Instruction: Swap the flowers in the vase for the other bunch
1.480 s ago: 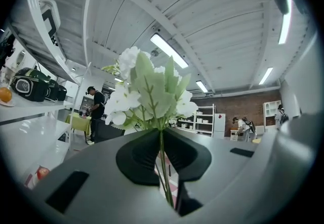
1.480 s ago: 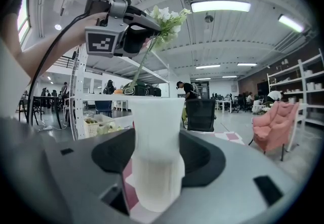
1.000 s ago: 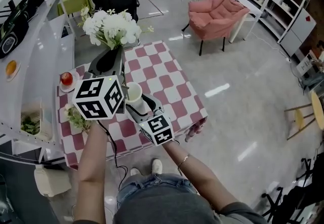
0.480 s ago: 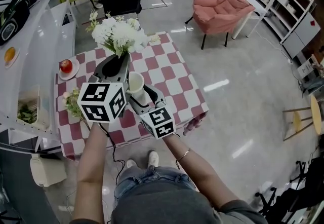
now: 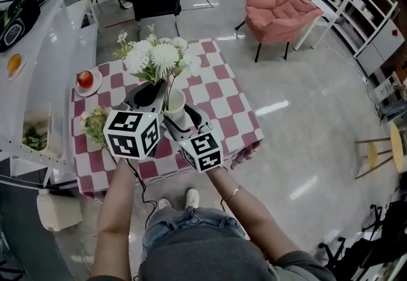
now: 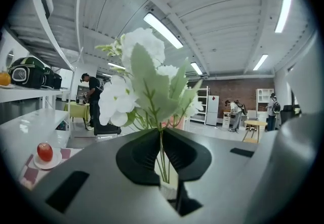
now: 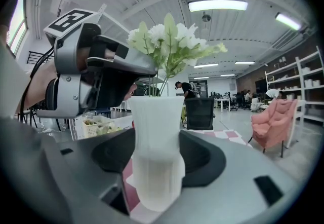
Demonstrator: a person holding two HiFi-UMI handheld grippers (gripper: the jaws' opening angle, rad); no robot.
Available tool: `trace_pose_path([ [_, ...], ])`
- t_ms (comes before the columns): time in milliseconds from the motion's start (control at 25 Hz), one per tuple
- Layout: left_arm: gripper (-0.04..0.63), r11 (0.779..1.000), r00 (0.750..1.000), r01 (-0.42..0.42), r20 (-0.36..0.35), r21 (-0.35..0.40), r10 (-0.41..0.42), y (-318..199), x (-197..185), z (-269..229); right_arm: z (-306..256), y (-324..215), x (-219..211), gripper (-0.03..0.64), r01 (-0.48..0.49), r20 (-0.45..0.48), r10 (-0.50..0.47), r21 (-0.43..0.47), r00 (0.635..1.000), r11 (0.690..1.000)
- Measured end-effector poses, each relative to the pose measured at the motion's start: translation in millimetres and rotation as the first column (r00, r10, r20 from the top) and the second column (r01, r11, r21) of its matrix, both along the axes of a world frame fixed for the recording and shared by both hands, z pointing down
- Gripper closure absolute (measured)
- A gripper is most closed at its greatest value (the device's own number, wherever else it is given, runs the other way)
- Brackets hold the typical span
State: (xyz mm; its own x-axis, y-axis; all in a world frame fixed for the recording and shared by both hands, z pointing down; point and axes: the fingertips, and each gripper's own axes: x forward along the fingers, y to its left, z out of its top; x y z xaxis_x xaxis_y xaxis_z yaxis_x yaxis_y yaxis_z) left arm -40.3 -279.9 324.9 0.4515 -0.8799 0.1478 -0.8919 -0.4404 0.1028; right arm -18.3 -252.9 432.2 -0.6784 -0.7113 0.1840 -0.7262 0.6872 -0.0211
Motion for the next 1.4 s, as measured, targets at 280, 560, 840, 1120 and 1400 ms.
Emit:
trace_pose_path([
  [280, 0.563, 0.999, 1.000, -0.009, 0.007, -0.043, 0.009, 8, -1, 15, -1, 0, 0, 0.336, -0.001, -0.001, 0.001, 0.001, 1.000, 1.000],
  [560, 0.561, 0.996, 0.999, -0.035, 0.020, -0.084, 0.037, 17, 1, 26, 0, 1, -2, 0.336, 0.000, -0.003, 0.000, -0.001, 1.000, 1.000],
  [840, 0.500, 0.989, 0.996, -0.067, 0.051, -0.131, 0.074, 25, 7, 38, 0, 1, -1, 0.336, 0.002, -0.002, -0.002, 0.001, 1.000, 1.000],
  [1120, 0.475, 0.989, 0.993, -0.065, 0.090, -0.132, 0.077, 31, 10, 40, -1, 2, -2, 0.334, 0.007, 0.005, -0.007, -0.004, 1.000, 1.000],
  [1400, 0.430, 0.989, 0.990, -0.064, 0.114, -0.131, 0.080, 36, 15, 39, -1, 1, 0, 0.333, 0.015, 0.011, -0.015, -0.013, 1.000, 1.000],
])
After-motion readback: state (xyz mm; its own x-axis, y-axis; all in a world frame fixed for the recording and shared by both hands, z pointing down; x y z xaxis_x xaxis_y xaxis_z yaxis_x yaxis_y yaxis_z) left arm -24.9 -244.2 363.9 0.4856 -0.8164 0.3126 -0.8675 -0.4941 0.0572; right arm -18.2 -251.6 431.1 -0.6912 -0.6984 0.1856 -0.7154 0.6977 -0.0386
